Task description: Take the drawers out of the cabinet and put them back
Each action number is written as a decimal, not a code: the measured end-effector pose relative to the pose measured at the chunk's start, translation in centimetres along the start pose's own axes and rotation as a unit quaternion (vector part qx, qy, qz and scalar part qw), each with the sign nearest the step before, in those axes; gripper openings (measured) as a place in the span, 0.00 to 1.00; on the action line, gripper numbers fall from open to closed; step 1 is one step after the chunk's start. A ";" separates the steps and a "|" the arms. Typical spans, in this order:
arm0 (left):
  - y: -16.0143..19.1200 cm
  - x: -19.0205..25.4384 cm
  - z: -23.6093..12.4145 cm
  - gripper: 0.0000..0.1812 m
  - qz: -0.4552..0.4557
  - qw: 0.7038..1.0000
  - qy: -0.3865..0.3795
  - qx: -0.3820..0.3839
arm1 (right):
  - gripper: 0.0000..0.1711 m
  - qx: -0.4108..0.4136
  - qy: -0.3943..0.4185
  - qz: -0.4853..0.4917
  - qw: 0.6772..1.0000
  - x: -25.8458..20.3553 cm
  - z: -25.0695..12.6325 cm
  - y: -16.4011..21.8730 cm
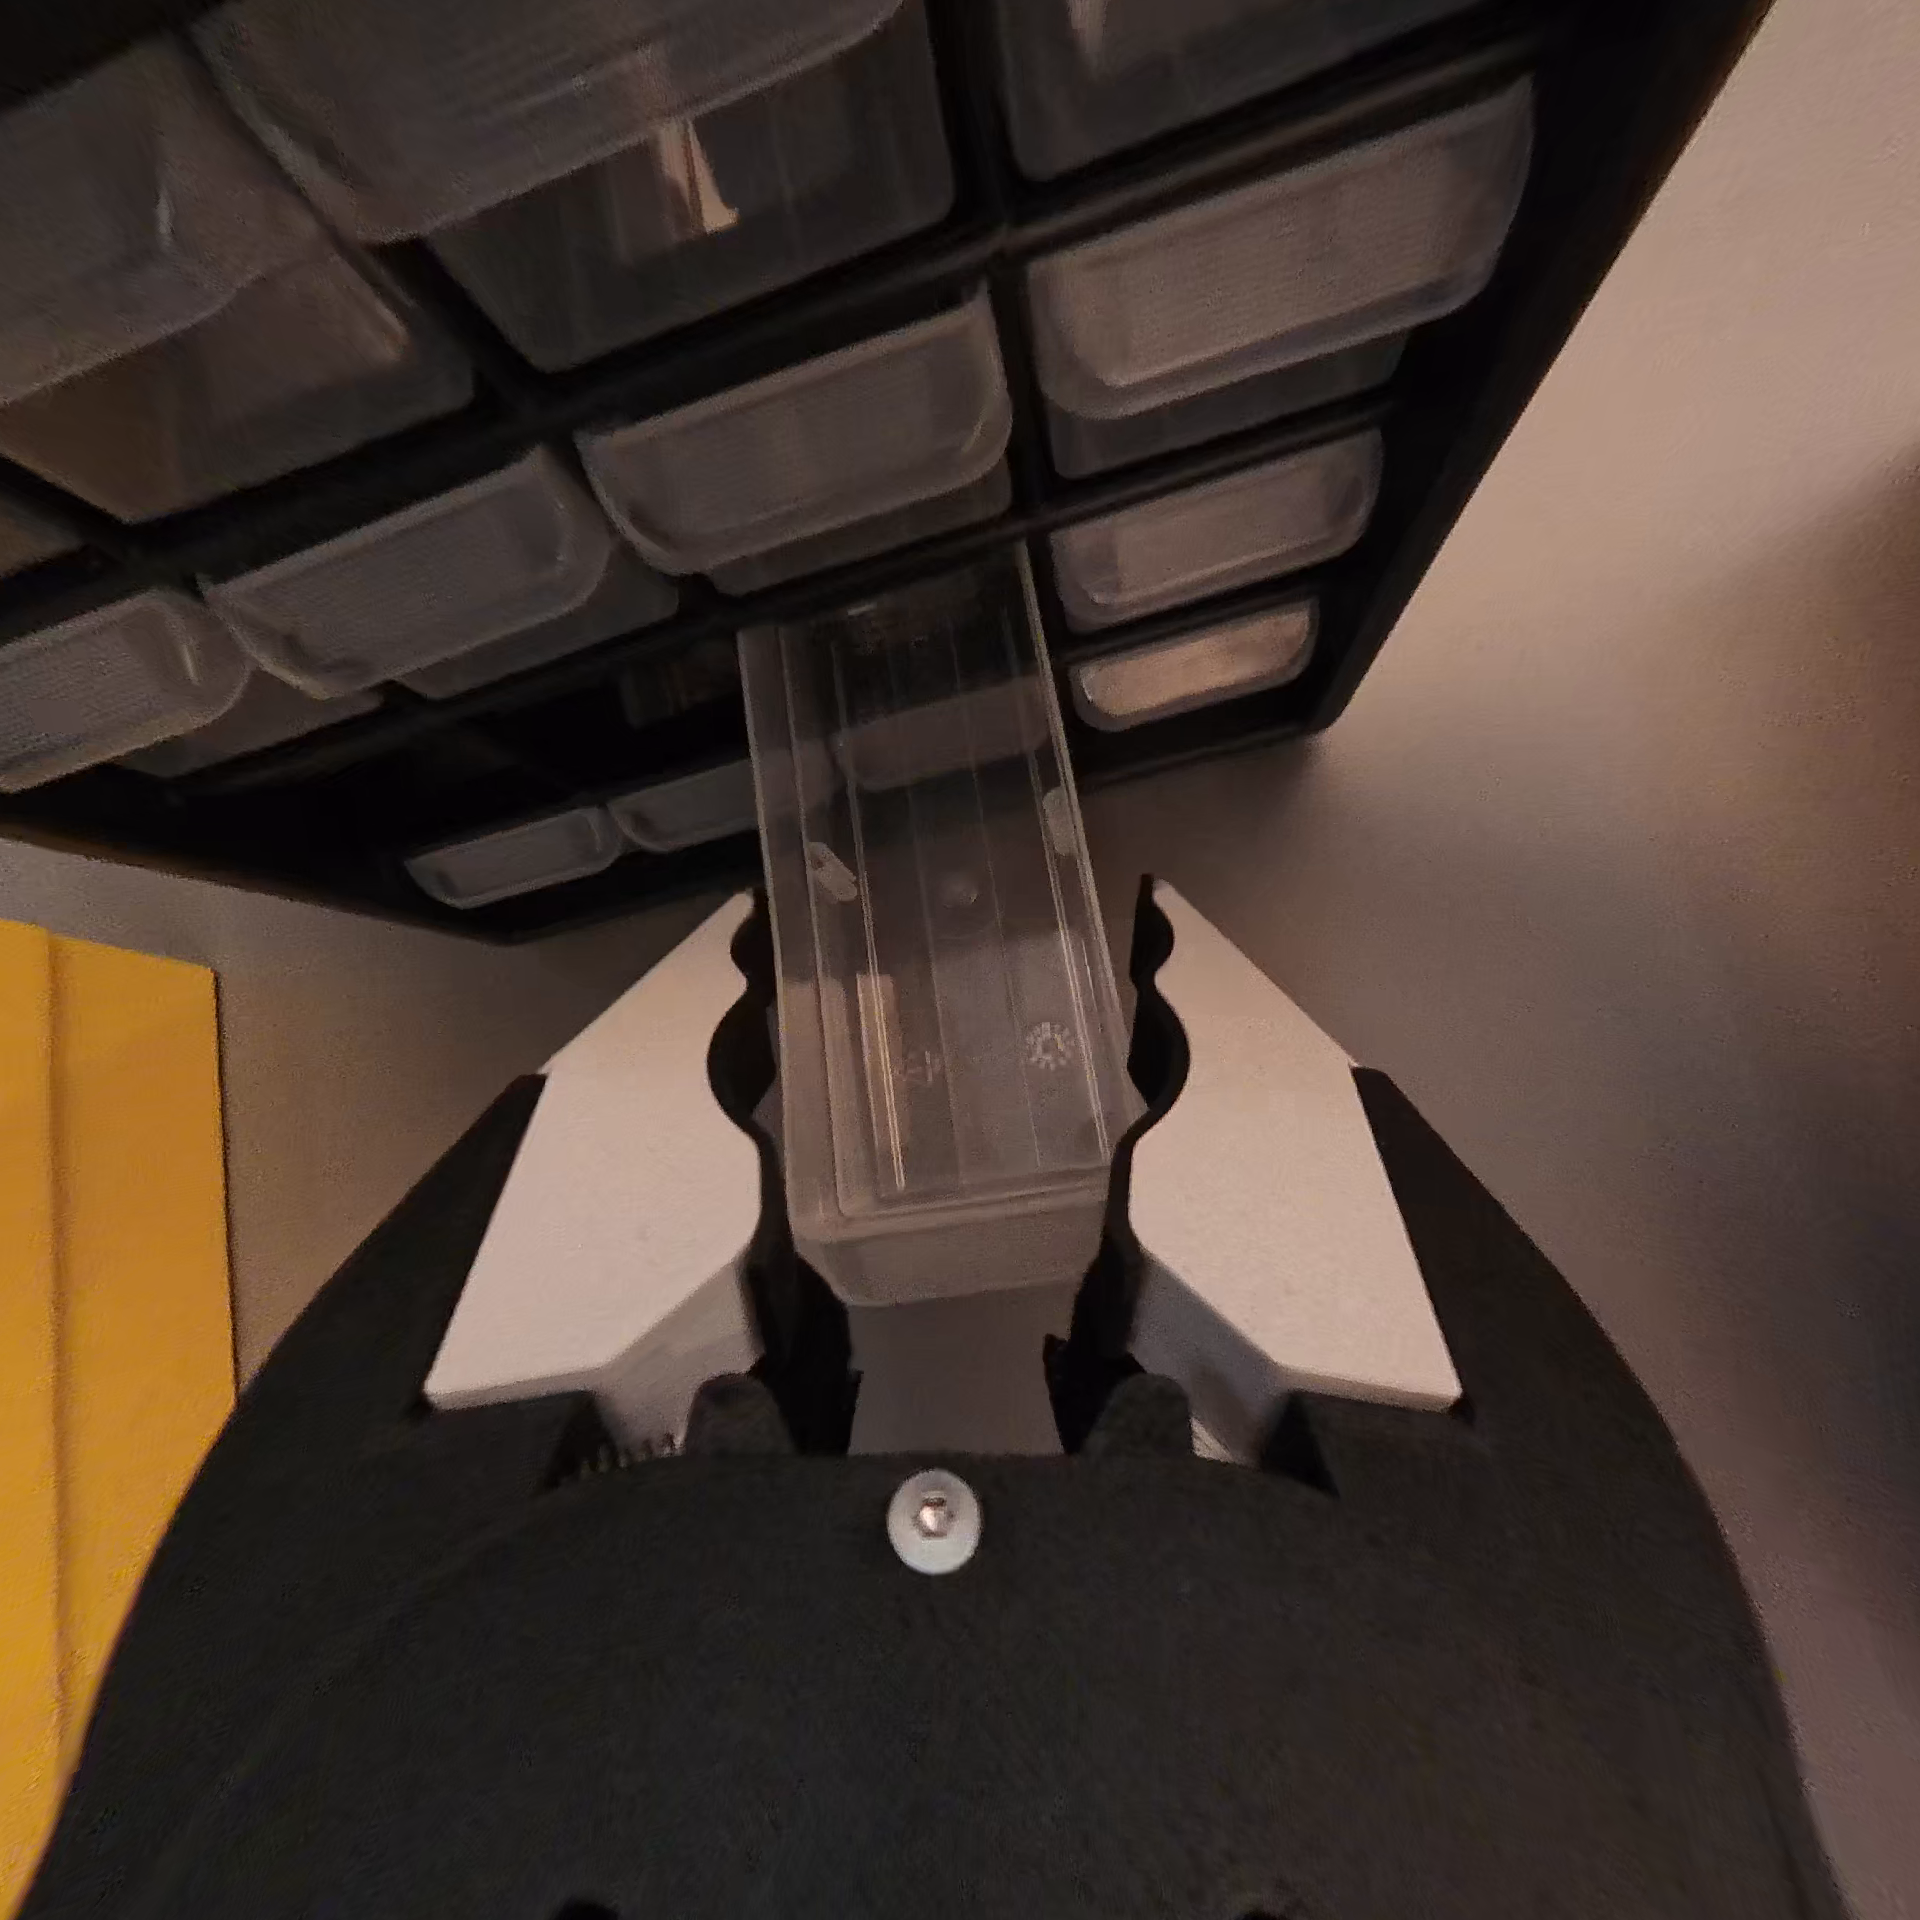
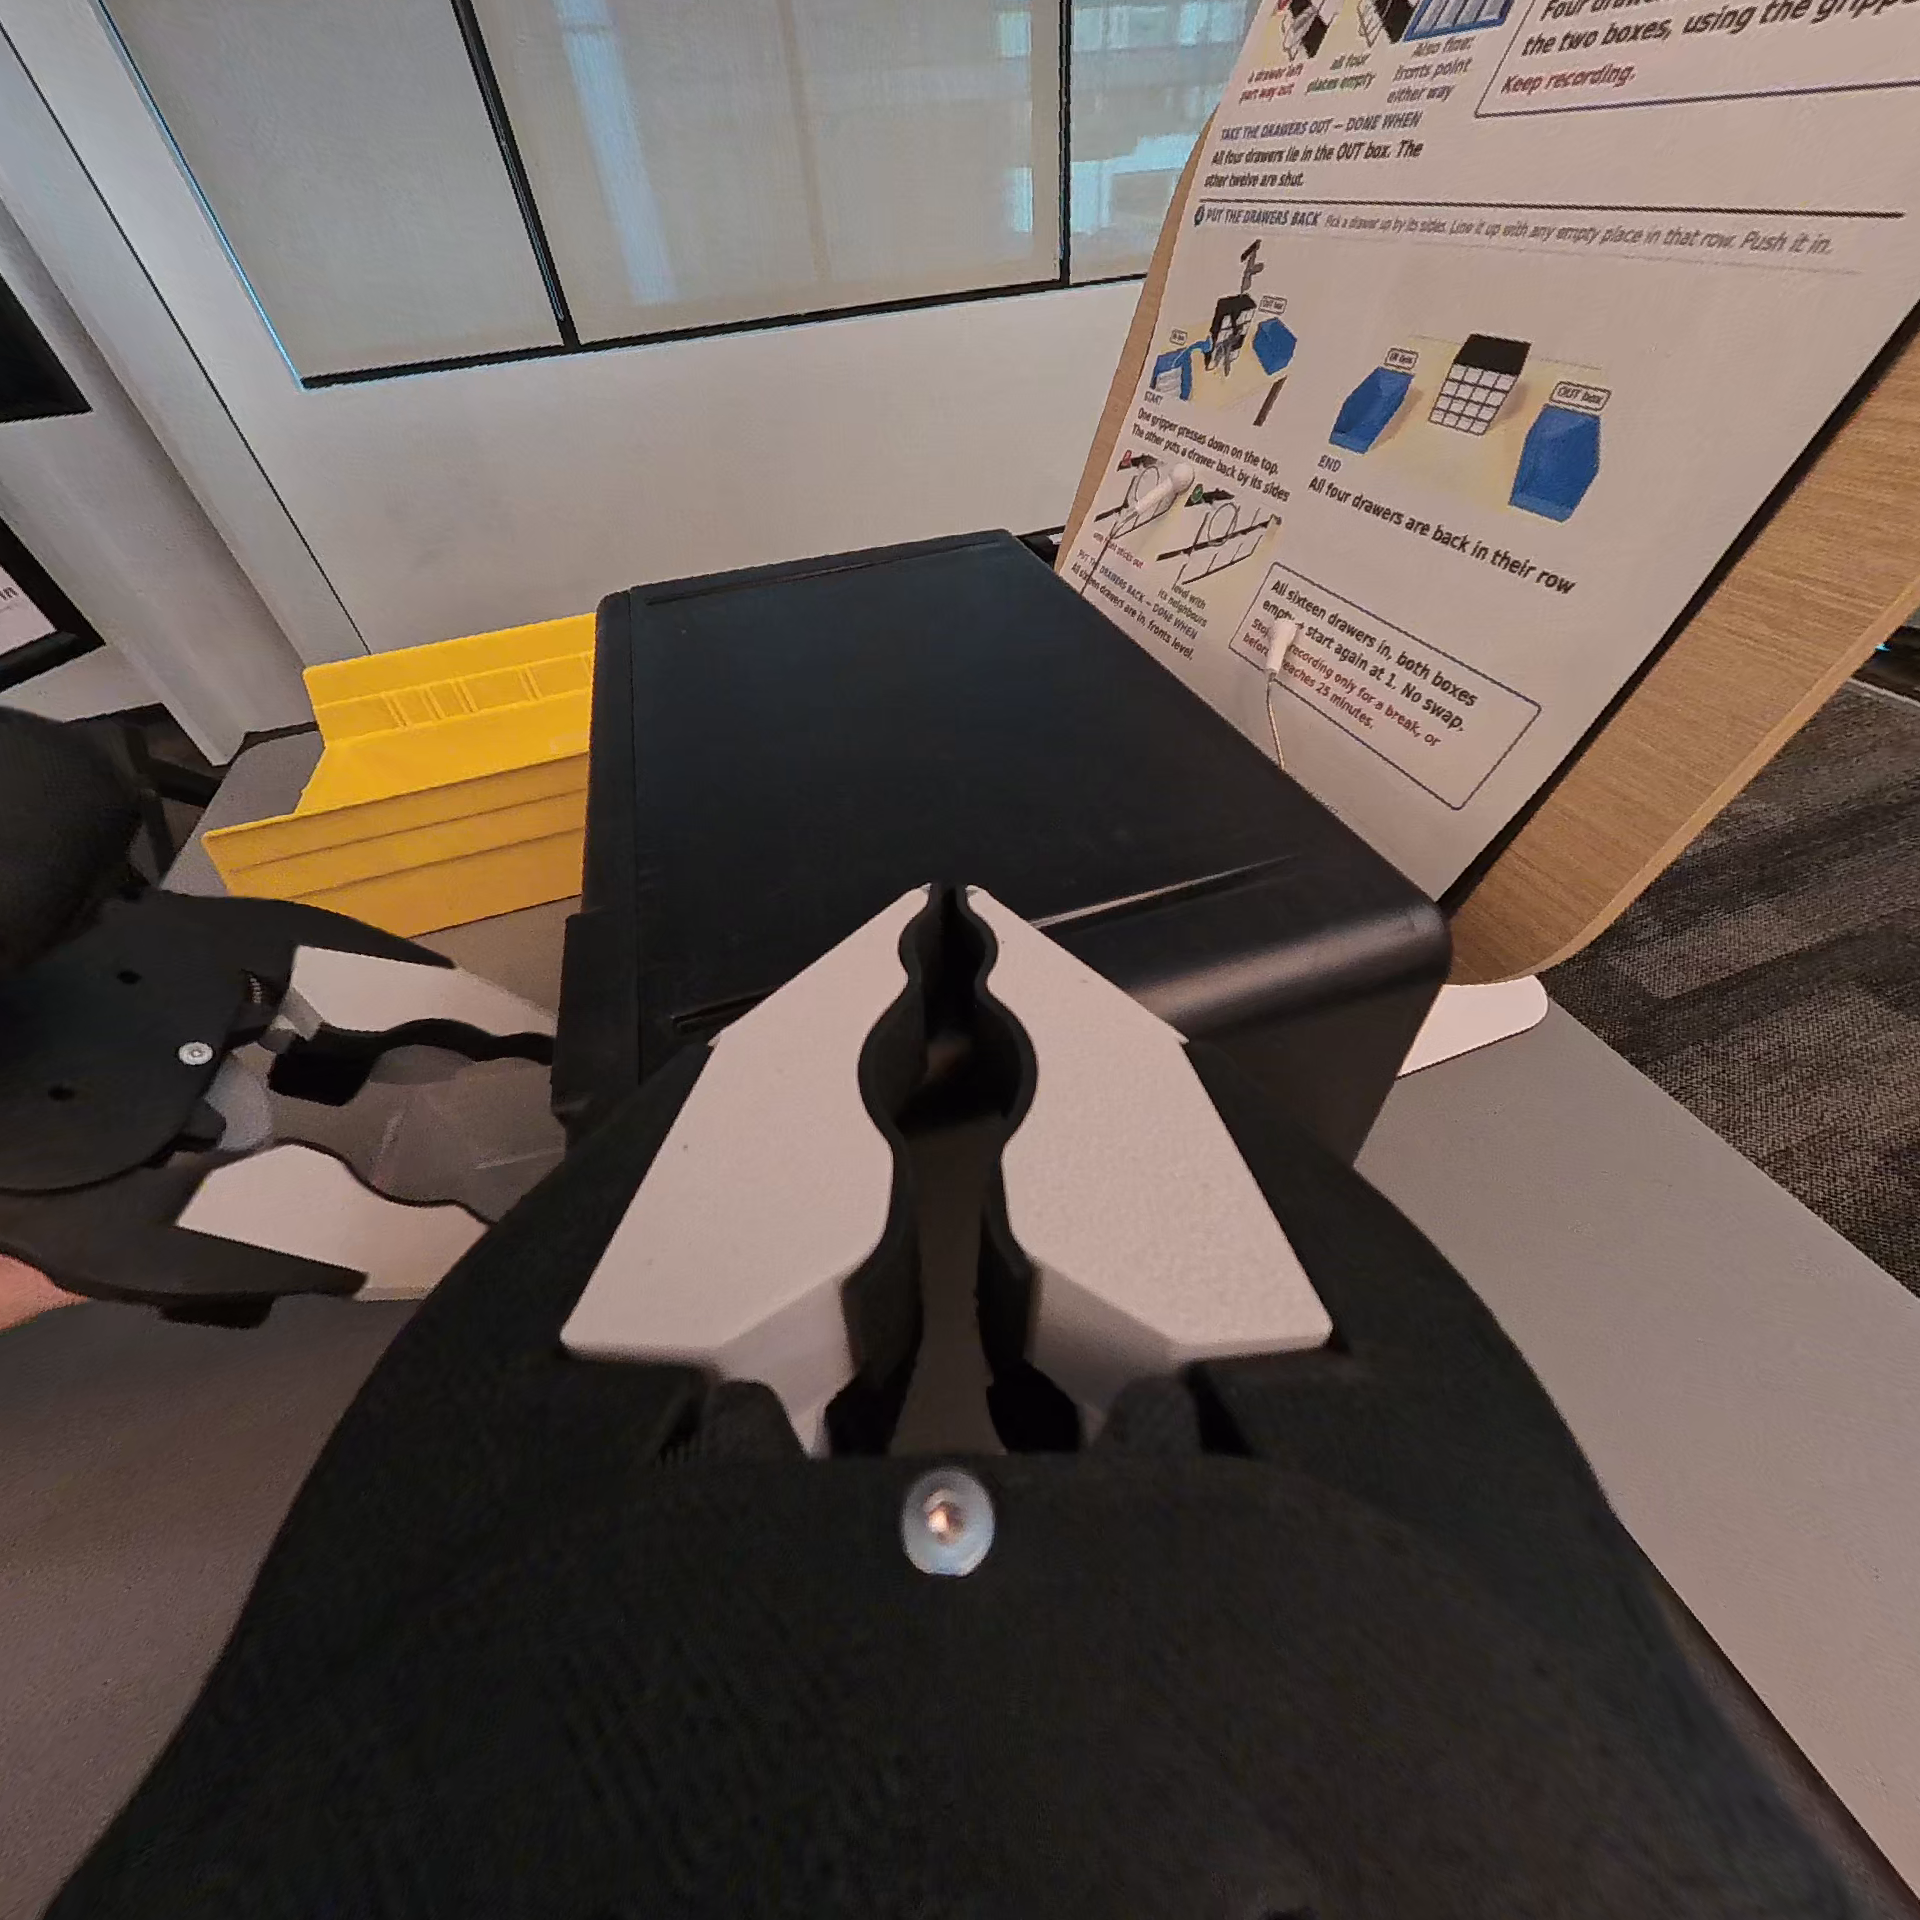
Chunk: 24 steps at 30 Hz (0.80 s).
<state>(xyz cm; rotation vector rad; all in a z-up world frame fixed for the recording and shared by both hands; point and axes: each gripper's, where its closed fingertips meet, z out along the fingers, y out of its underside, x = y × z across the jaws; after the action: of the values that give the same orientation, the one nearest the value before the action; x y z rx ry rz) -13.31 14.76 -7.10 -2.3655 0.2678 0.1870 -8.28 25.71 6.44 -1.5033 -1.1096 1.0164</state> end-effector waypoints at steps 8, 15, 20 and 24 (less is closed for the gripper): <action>-0.3 1.5 1.0 0.50 0.017 0.996 0.049 0.067 | 0.00 0.007 -0.008 0.009 1.000 0.0 0.0 0.0; 1.1 -0.3 -4.1 0.44 0.185 0.959 -0.011 0.215 | 0.00 0.009 -0.012 0.011 1.000 0.0 0.0 0.0; 3.8 1.2 -4.3 0.32 0.321 0.920 -0.044 0.222 | 0.00 0.013 -0.016 0.020 1.000 0.0 0.0 0.0; 3.5 0.8 -4.4 0.23 0.366 0.894 -0.099 0.240 | 0.00 0.012 -0.014 0.017 1.000 0.0 0.0 0.0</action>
<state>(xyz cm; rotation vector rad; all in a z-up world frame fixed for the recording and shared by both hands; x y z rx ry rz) -13.17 9.17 -6.40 -1.6442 0.9797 0.6331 -8.28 25.73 6.43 -1.4980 -1.0917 1.0724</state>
